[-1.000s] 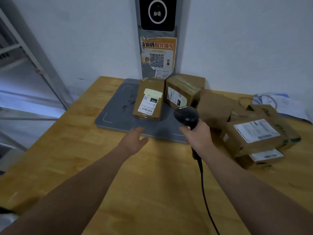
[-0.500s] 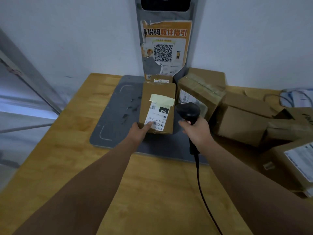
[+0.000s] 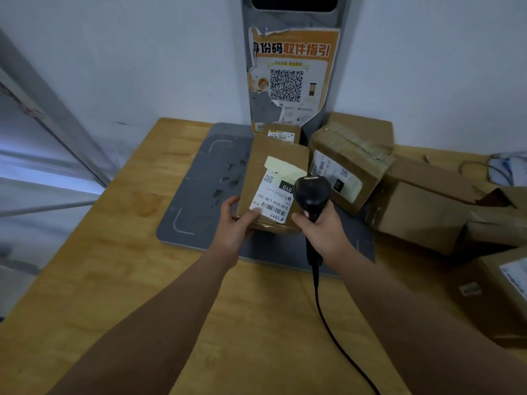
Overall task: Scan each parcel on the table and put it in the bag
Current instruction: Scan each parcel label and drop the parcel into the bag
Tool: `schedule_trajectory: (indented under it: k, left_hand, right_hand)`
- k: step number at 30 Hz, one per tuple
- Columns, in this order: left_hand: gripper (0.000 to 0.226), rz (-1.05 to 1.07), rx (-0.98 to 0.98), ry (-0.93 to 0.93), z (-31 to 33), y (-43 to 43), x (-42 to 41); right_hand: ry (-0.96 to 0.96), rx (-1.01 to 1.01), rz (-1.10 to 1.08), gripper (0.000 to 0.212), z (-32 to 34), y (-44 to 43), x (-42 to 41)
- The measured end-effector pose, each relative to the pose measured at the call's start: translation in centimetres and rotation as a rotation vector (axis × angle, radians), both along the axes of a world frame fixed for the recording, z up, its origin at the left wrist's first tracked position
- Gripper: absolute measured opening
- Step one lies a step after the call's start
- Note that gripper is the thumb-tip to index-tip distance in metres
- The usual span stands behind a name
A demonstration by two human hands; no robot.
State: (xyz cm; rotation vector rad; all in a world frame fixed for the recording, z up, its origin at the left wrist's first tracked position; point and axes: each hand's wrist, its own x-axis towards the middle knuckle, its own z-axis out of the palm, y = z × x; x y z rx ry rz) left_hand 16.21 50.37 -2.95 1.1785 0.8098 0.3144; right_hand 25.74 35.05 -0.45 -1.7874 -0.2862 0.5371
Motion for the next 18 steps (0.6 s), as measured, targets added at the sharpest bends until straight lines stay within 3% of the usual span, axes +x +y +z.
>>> schedule_trajectory:
  k: [5,8,11,13,15,18]
  left_hand:
    - [0.064,0.208,0.027,-0.082,2.7,-2.5,-3.1]
    - [0.076,0.298,0.158,-0.045,4.5,-4.4,-5.1]
    - [0.074,0.322,0.324,-0.093,6.7,-6.1,-6.6]
    - [0.068,0.194,0.539,-0.067,8.1,-7.3,-7.2]
    - [0.065,-0.071,0.725,0.000,9.7,-8.7,-7.4]
    - [0.066,-0.454,0.777,0.087,11.9,-10.6,-7.3]
  right_hand:
    - [0.006,0.053,0.089,0.052,1.6,-2.7,-2.4]
    - [-0.130,0.019,0.115,0.045,2.8,-5.7,-3.8]
    - [-0.255,0.036,0.100,0.055,4.3,-9.0,-5.0]
    - [-0.364,0.093,0.064,0.058,5.1,-11.2,-5.5]
    - [-0.458,0.111,0.078,0.067,5.8,-13.4,-6.0]
    - [-0.355,0.073,0.162,0.068,6.8,-16.3,-6.2]
